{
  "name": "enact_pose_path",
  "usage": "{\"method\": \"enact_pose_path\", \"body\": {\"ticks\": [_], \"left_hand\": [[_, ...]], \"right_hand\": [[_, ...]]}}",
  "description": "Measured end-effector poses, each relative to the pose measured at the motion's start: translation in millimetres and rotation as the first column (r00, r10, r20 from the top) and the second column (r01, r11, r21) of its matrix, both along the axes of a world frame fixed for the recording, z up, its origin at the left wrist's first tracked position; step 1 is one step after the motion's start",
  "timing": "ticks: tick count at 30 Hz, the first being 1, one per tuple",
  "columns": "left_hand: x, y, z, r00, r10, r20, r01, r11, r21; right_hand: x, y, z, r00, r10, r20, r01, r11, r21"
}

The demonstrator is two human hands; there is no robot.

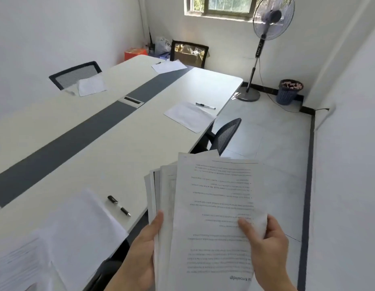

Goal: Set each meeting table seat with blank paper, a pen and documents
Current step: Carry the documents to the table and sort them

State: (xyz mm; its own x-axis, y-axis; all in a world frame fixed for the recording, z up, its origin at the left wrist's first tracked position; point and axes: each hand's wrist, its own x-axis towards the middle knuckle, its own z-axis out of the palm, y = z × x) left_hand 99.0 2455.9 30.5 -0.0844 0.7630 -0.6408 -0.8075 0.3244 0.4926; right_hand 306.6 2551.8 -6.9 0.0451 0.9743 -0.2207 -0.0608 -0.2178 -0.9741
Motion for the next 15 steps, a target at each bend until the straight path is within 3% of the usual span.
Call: {"method": "enact_pose_path", "body": {"ticks": [10,15], "left_hand": [[-25.9,152.9,-9.2,0.973,-0.126,0.192,0.123,0.992,0.031],[-49.9,222.0,-4.7,0.968,-0.137,0.208,0.135,0.991,0.026]], "right_hand": [[-23.6,135.9,-2.3,0.991,-0.064,0.116,0.047,0.988,0.144],[-44.2,202.8,5.0,0.992,-0.084,0.091,0.073,0.991,0.113]]}}
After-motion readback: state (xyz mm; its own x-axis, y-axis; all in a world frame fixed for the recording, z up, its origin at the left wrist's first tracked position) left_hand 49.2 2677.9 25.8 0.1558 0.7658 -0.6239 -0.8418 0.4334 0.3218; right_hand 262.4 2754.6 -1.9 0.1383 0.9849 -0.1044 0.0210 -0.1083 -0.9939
